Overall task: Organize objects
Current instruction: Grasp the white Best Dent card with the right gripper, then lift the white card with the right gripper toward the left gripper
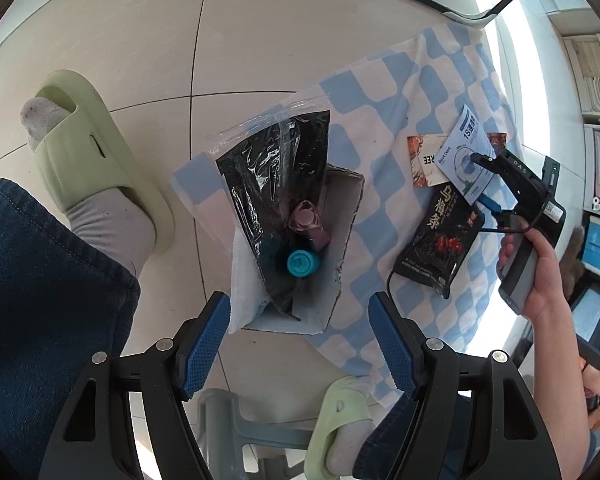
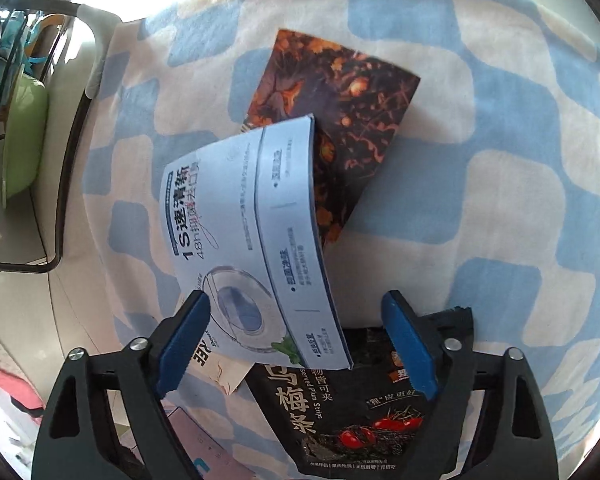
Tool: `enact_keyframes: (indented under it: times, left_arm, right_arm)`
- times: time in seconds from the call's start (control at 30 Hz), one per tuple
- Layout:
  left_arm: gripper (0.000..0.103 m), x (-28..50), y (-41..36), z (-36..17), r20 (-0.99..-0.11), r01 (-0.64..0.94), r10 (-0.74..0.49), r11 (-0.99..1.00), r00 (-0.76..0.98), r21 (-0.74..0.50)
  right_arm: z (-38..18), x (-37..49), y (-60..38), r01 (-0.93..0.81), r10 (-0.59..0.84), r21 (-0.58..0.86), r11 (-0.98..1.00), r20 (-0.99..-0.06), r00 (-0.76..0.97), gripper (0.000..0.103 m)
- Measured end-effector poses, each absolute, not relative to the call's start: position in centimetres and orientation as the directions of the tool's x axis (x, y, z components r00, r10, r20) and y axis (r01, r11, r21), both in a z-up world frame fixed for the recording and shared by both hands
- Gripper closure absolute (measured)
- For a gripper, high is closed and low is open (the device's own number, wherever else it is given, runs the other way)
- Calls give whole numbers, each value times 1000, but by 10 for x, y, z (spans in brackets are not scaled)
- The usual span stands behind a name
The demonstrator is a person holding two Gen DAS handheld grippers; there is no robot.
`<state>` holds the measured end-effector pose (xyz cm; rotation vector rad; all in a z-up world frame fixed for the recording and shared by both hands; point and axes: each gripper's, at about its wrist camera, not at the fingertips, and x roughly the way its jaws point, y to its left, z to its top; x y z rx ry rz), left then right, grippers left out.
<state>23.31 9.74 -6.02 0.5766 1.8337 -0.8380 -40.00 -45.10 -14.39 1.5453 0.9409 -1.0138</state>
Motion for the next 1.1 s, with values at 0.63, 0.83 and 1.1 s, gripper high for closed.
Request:
enact_keyframes:
  times: [0.63,0.83,1.1]
  left_arm:
    - [33,179,90,-65,-940,779,61,579,-335,-240]
    - [33,180,105,-73,-937,792,88,563,-339,-234]
    - [33,196,116,-71,-934,768,78,596,-347,-235]
  right_arm:
    - [-47,-320,-221,847,84,134,514,-991,106,101]
    - [-81,-338,-177,887,231,270,376,-954,193,99]
    - [-110,-339,-180,938,214,157,308,-972,93,44]
